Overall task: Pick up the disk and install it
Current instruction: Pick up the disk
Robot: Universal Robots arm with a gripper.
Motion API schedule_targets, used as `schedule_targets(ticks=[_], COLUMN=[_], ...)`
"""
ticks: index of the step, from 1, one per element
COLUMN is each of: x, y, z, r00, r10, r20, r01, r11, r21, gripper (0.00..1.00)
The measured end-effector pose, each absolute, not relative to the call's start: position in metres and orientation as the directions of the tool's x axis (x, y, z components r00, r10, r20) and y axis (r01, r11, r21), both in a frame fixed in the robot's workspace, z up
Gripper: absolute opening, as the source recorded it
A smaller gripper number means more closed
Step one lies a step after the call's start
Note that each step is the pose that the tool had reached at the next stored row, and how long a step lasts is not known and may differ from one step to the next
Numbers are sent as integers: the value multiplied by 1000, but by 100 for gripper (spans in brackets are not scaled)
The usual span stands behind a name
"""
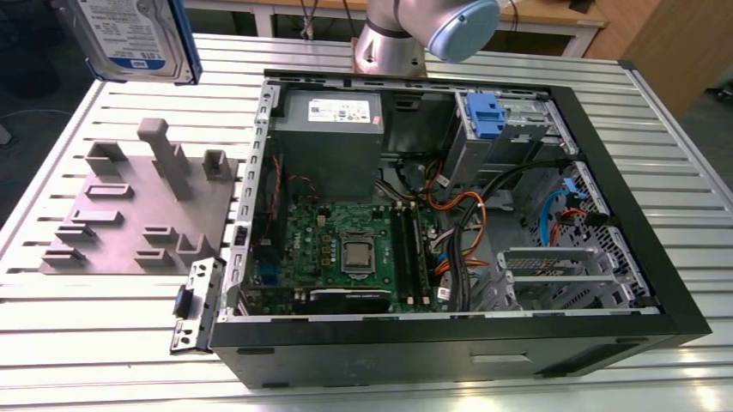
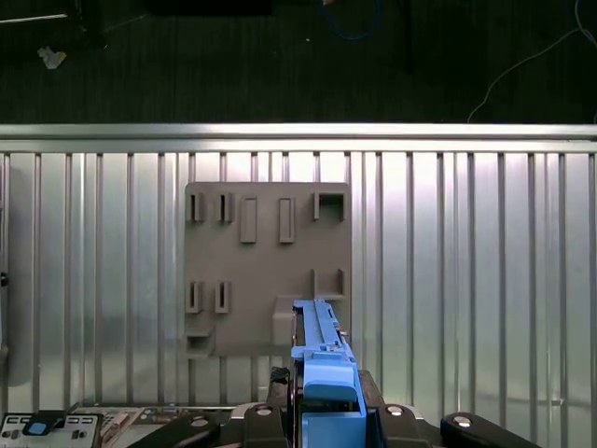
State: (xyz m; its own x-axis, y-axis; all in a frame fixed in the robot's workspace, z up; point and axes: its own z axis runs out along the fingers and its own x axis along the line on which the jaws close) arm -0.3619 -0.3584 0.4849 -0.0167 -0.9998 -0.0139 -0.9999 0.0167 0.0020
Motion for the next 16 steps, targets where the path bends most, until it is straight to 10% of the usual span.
schedule_targets(ticks=[16], x=[-347], y=[-359], z=[484], r00=[-17], r10=[-1000], r20=[-14], r01=[-1000], r11=[17], r21=[2], gripper=[36])
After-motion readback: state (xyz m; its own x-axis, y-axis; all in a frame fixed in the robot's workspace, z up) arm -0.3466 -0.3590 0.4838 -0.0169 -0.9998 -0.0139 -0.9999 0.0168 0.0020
